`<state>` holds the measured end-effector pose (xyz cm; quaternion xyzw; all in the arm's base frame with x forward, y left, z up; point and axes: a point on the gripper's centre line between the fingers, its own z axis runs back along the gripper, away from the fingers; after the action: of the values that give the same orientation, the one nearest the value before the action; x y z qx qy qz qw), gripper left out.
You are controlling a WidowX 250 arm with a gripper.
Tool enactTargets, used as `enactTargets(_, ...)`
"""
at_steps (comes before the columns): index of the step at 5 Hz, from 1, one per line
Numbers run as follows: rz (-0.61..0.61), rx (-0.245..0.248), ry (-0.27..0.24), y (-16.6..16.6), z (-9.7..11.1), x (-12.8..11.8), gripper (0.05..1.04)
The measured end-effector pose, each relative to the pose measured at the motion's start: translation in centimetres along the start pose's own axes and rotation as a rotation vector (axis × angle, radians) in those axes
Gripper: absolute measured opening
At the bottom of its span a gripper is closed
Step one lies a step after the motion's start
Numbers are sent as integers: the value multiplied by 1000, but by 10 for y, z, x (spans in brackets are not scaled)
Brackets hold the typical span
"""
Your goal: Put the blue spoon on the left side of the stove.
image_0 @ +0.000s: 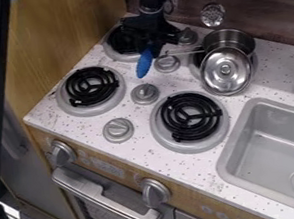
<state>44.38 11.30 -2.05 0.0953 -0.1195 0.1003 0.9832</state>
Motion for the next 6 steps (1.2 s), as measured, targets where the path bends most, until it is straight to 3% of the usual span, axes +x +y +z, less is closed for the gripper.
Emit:
enactTargets(2,-40,-28,95,27,-40,-9,342)
enactTargets(3,-53,-58,108,24,-52,-10,410)
enactTargets(5,-96,-116,102,14,-53,-14,972)
enactTargets(6,-83,-119,38,18,-13,-16,995)
